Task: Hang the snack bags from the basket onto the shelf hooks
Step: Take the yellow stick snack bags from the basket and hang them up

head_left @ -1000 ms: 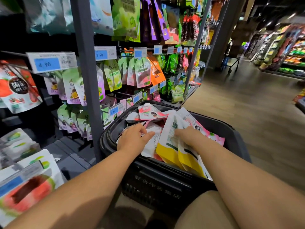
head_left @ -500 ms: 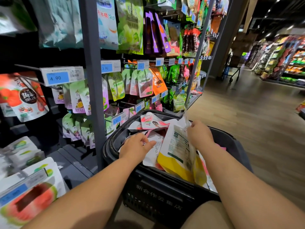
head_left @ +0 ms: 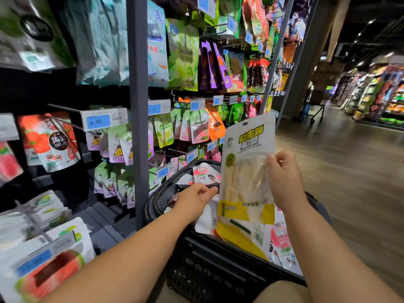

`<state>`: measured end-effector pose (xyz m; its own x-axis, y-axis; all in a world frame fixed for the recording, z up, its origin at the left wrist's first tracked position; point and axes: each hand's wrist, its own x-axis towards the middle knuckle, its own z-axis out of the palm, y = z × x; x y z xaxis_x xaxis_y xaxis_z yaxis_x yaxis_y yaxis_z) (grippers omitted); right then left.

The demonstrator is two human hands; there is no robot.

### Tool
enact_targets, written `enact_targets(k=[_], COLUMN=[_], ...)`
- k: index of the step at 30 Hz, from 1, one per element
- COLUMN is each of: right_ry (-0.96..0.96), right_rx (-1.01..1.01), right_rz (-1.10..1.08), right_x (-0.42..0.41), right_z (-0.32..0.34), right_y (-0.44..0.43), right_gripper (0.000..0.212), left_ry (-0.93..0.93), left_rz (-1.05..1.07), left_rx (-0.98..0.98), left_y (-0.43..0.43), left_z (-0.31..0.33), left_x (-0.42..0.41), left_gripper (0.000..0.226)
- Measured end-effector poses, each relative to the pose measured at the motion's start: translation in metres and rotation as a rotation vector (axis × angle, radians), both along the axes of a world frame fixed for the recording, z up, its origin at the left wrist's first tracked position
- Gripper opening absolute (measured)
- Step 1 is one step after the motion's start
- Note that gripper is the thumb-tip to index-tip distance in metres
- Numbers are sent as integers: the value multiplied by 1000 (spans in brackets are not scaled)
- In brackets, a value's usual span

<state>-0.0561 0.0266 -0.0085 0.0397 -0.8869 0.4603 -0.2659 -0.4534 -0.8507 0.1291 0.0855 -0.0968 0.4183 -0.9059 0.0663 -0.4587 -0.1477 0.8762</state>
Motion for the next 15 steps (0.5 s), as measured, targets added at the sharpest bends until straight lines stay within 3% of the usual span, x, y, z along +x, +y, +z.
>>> enact_targets(k=[6,11,15], right_ry=[-147,-120,-106], right_rx=[155,238,275], right_rz=[210,260,309], right_x=[11,18,30], right_z=[-7,-17,-25], right_y=[5,8,10], right_gripper=[23,18,18], left_ry=[96,765,1064], left_rz=[-64,-179,-278], left_rx=[-17,-96,-136], left_y=[11,22,33], left_z=[8,3,-4], left_x=[0,9,11], left_gripper=[55,43,50])
